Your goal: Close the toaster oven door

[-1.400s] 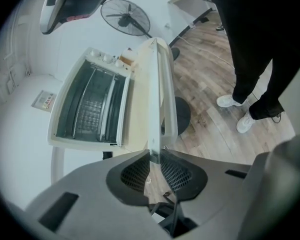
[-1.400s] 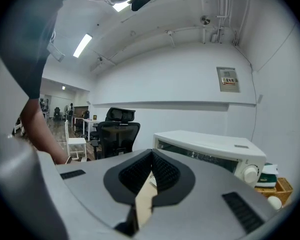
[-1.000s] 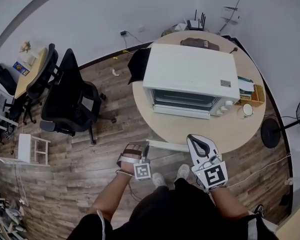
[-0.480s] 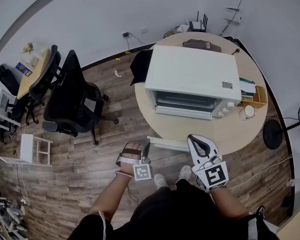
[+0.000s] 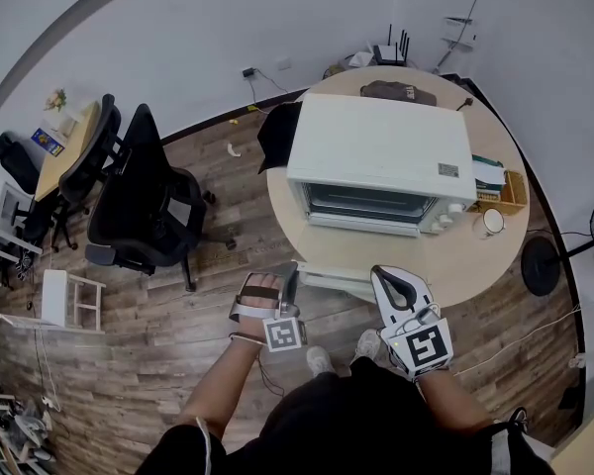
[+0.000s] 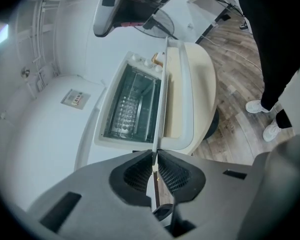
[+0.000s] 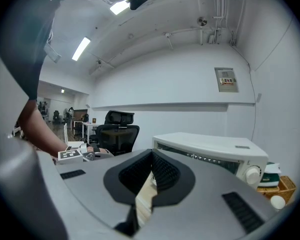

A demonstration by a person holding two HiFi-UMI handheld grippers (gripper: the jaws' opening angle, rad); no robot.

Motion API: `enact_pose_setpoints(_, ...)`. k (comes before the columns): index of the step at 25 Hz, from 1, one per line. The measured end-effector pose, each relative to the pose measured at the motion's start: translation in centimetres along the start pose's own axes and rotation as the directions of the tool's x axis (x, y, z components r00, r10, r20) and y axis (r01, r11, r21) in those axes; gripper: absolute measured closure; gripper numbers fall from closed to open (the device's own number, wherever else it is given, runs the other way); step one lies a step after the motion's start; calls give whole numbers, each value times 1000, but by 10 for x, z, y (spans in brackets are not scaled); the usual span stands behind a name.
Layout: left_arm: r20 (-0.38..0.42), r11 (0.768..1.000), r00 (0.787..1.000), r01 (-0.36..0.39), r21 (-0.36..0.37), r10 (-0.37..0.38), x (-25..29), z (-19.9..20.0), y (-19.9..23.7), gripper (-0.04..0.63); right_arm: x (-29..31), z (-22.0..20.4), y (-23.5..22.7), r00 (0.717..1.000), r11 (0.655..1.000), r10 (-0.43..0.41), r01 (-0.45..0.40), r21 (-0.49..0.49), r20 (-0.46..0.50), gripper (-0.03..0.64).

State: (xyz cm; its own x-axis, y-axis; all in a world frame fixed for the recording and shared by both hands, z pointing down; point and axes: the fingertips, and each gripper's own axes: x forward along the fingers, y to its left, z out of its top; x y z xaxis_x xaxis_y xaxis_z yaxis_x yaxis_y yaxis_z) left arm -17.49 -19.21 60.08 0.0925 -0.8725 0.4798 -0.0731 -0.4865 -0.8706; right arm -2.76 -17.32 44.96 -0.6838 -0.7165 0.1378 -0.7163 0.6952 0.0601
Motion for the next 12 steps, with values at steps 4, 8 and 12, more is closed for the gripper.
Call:
enact_pose_setpoints(4,-6,1000,1000,-25,2,25,4,0,14,560,-1,-1,-5,1000,1000,-10,10,8,2,620)
enact_pose_setpoints(8,-9,999,999,-50,-6,50,7,2,28,557,-2,1,-9,1000,1000,-19,18,26,11,620)
enact_pose_setpoints(12,-7,998,998,-63,-5,63,12,4,41,551,-2,1,-14,999,999,-32,32,17,7,620)
